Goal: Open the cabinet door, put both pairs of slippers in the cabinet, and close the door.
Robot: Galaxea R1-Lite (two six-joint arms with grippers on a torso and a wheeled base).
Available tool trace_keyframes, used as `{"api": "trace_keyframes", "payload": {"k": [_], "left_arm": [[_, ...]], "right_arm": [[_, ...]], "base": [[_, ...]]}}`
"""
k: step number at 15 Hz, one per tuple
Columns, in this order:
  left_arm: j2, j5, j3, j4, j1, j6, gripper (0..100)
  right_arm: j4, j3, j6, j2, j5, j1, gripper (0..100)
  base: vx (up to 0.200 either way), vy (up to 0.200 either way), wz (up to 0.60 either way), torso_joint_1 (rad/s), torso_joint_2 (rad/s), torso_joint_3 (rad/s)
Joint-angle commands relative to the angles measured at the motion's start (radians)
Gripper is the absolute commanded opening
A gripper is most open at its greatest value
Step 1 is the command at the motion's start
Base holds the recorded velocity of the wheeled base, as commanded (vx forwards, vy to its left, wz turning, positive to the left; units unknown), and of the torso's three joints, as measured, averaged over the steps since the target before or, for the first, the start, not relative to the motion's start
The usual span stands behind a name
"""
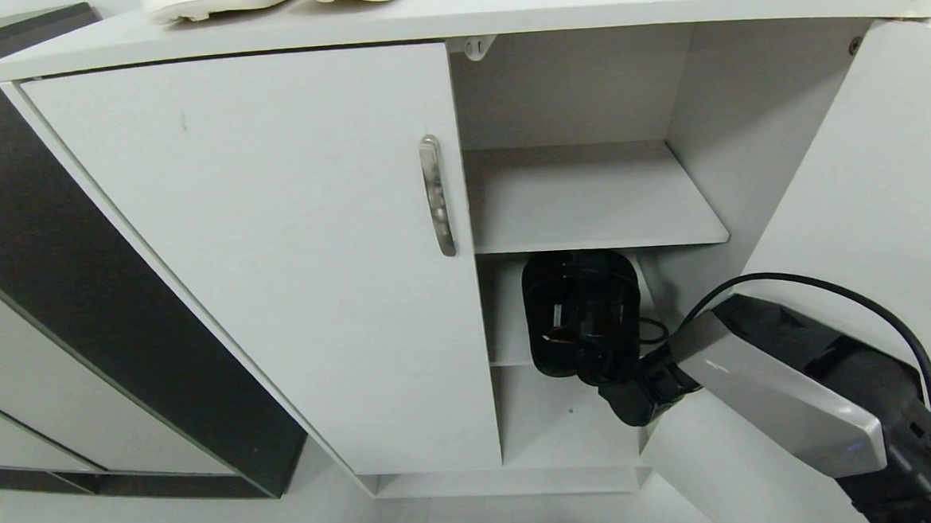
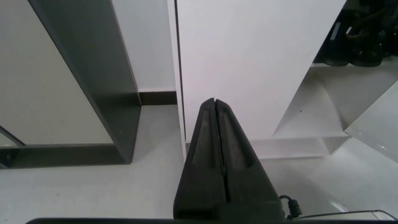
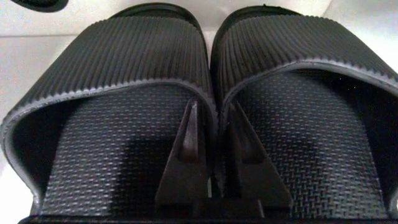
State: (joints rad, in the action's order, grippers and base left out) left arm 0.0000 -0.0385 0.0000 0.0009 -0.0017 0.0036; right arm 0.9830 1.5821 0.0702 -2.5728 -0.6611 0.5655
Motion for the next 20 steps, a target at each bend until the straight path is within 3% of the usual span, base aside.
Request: {"api": "trace_keyframes", "payload": {"k": [1,9,10,16,20], "left_arm": [[0.002,0.000,0.000,-0.001,0.000,-0.001,0],[0.002,0.002,0.000,-0.001,0.000,-0.002,0],[0.002,0.000,0.000,-0.001,0.000,-0.002,0],[0.002,0.002,0.000,-0.001,0.000,-0.002,0],[0.002,0.002,0.000,-0.001,0.000,-0.002,0]], "right_arm": [[-0.015,0.038,0.000,-0.018,0.000,-0.004,0],[-0.032,0.059,0.002,-0.038,0.000,-0.012,0],[-0.032,0.059,0.002,-0.038,-0.002,-0.012,100],[0.013,-0.033,0.002,0.014,-0.009,-0.003,100],[0.189,-0.324,0.000,0.158,-0.012,0.043,100]], "base": [[0.000,0.000,0.00,0.000,0.00,0.000],[0.000,0.000,0.00,0.000,0.00,0.000],[0.000,0.000,0.00,0.000,0.00,0.000],[0.000,0.000,0.00,0.000,0.00,0.000],[0.000,0.000,0.00,0.000,0.00,0.000]]}}
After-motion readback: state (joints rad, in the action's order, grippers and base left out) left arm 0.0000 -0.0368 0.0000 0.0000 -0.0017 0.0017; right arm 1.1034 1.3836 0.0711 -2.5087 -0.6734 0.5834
